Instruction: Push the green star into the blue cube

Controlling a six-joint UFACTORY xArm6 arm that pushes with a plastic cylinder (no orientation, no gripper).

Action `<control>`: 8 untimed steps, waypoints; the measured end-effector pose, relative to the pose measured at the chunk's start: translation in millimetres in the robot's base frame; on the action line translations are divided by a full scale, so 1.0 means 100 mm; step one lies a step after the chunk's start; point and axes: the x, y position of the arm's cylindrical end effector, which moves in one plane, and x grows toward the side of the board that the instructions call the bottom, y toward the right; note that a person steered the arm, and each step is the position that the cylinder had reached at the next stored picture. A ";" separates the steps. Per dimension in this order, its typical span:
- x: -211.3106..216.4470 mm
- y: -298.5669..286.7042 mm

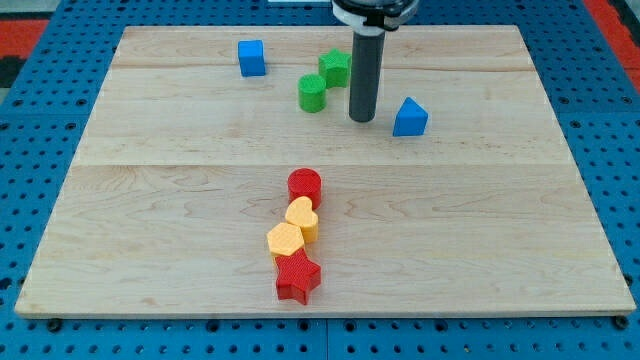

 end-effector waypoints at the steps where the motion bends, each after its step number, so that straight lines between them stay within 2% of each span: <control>1: -0.37 -0.44; 2: -0.50 -1.05; 3: -0.48 -1.19; 4: -0.20 -0.66; 5: -0.50 -0.15; 6: -0.63 -0.66; 7: -0.63 -0.69; 8: -0.63 -0.12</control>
